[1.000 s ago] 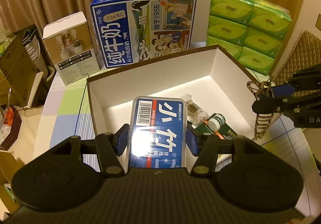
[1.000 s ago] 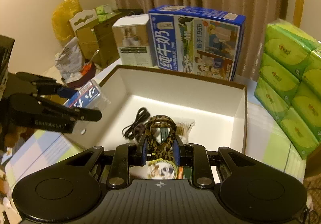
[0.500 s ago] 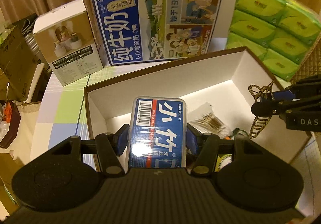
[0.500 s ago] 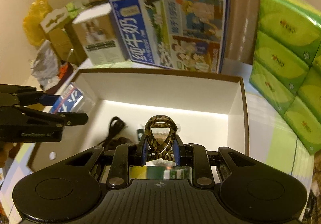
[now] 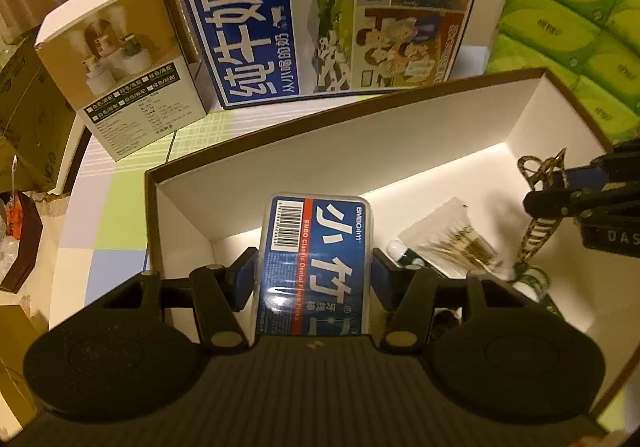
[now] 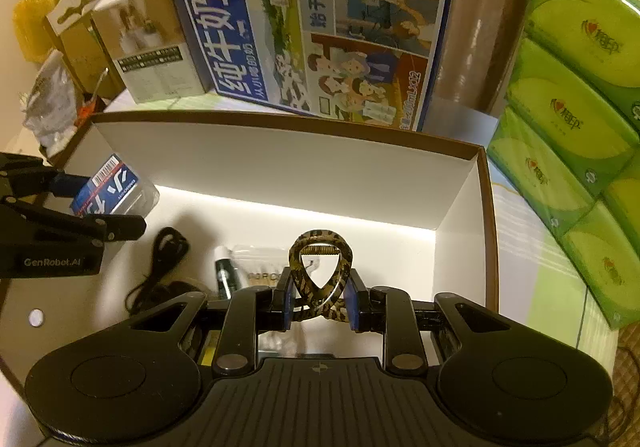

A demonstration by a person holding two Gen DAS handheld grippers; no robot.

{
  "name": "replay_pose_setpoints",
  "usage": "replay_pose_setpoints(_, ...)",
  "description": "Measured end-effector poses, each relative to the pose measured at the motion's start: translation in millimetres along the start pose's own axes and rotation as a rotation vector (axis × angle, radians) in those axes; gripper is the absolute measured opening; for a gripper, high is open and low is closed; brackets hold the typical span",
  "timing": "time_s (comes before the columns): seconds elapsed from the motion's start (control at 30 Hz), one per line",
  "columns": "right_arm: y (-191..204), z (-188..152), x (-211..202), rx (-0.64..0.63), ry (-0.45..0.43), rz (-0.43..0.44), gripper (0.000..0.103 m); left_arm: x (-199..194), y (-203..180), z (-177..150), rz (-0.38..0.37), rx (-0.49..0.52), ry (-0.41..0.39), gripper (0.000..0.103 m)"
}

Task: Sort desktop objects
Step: 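Open both grippers to drop the toothpick box and keychain into the box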

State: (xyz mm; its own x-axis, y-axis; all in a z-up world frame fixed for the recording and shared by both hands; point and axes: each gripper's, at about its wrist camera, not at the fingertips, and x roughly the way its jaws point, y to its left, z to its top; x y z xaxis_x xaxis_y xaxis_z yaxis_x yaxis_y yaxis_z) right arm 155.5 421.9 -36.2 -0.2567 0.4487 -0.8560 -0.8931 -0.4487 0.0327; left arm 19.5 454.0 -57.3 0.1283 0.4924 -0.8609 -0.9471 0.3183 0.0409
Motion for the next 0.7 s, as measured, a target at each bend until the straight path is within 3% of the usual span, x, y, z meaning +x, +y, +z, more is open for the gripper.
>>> replay_pose_setpoints(0.7, -11, 4, 38, -0.115, 0.076, -0.027, 0.022, 56, -5, 7, 0.072, 0.097, 0.073, 0.055)
